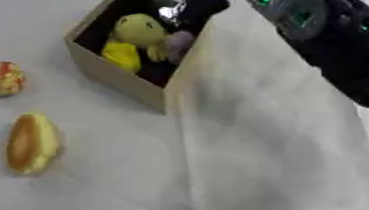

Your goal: Pick up objects on the table and place them in the box.

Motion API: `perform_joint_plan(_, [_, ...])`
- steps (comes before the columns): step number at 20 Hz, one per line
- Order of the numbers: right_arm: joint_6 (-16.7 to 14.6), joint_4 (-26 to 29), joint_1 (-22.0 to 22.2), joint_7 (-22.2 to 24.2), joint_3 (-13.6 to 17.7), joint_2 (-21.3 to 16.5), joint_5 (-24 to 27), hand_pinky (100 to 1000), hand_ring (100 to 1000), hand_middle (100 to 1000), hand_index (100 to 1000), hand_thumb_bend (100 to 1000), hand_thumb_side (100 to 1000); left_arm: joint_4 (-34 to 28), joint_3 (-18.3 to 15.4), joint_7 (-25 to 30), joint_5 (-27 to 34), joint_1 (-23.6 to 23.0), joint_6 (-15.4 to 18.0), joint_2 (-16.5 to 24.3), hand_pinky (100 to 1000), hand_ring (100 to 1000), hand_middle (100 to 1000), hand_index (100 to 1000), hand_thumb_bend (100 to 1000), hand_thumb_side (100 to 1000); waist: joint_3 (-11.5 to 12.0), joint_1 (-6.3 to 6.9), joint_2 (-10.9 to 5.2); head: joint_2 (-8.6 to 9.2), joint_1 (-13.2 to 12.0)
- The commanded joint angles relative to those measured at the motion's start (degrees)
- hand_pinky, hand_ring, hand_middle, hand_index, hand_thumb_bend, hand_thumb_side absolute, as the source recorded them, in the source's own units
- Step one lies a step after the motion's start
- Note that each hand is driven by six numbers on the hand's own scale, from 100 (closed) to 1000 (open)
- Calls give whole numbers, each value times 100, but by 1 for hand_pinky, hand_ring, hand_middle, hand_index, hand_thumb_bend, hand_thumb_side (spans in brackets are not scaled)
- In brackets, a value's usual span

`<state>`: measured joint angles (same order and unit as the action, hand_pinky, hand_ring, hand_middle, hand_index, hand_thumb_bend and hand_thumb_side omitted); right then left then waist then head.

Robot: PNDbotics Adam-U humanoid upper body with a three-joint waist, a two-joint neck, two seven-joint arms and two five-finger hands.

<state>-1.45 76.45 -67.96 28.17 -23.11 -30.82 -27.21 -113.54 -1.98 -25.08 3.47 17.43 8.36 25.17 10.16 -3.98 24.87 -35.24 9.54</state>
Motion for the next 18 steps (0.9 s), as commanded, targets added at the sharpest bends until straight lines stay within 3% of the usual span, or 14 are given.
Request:
perform_joint_plan(1, [173, 671, -5, -309, 222, -395, 360, 888, 999, 917, 970, 100, 518, -105, -64, -40, -48, -8, 3, 135, 896, 817, 810, 884, 268, 698, -23, 63, -179, -10, -41])
perform_joint_plan(2, [270, 890, 50, -468, 280, -491, 494, 868, 961, 863, 947, 100, 423, -105, -69, -47, -52, -16, 2, 138, 896, 817, 810, 884, 268, 698, -36, 68, -184, -10, -50])
perform_joint_plan(5, [496, 1686, 332, -895, 408, -902, 947, 848, 893, 786, 900, 100, 295, -105, -85, -69, -75, -52, -1, 149, 896, 817, 810, 884, 269, 697, -72, 88, -193, -6, -94])
perform_joint_plan(12, [871, 3560, 1728, -1547, 943, -2193, 1488, 852, 898, 781, 860, 100, 326, -105, -141, -153, -151, -103, 4, 248, 894, 816, 809, 883, 272, 692, -173, 177, -163, -10, -293])
perform_joint_plan(14, [781, 3753, 2113, -1765, 1151, -2427, 1578, 850, 894, 777, 852, 100, 329, -105, -143, -164, -171, -87, 17, 298, 894, 816, 809, 883, 272, 690, -194, 211, -151, 6, -352])
perform_joint_plan(18, [277, 3810, 2967, -2236, 1561, -2836, 1612, 853, 897, 793, 858, 100, 325, -105, -147, -178, -228, -40, 37, 457, 892, 816, 809, 882, 275, 685, -264, 273, -104, 24, -447])
